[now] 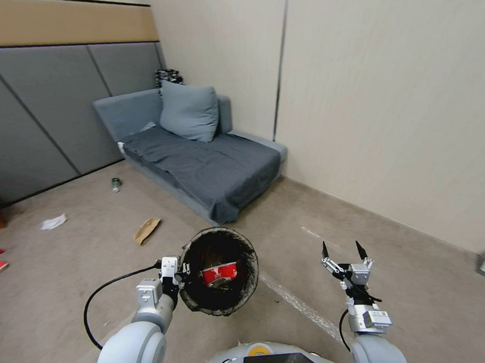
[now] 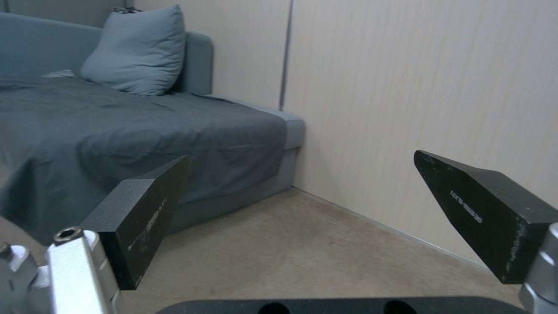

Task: Pick up the trash bin, then pick up the garbage from the floor and place it into the trash bin.

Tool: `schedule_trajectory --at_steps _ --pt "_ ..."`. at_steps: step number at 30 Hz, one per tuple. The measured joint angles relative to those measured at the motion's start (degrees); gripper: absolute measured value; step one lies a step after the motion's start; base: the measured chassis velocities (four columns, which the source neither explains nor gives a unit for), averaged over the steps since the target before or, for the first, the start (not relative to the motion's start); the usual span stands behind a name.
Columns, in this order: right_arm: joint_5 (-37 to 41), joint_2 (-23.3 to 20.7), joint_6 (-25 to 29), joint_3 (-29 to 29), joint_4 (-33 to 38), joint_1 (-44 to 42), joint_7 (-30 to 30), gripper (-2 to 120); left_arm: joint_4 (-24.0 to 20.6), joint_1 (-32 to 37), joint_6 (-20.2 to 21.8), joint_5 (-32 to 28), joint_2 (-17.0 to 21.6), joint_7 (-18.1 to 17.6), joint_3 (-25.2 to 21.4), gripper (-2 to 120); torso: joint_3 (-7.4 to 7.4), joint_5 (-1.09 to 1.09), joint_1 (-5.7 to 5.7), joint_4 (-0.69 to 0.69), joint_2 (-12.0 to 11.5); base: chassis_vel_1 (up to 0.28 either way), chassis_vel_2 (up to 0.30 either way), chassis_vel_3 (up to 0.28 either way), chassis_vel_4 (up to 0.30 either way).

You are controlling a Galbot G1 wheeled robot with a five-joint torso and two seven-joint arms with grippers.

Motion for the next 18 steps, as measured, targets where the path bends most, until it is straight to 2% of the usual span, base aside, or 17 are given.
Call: schedule_trajectory --at_steps 18 --pt "-0.13 -0.39 -0.17 -0.25 -0.53 0.41 0.07 100 0.05 -0.08 -0.04 0.27 -0.12 -0.04 0.26 2 0.00 0.00 0.00 0.01 0.00 0.093 0.084 0.092 0.090"
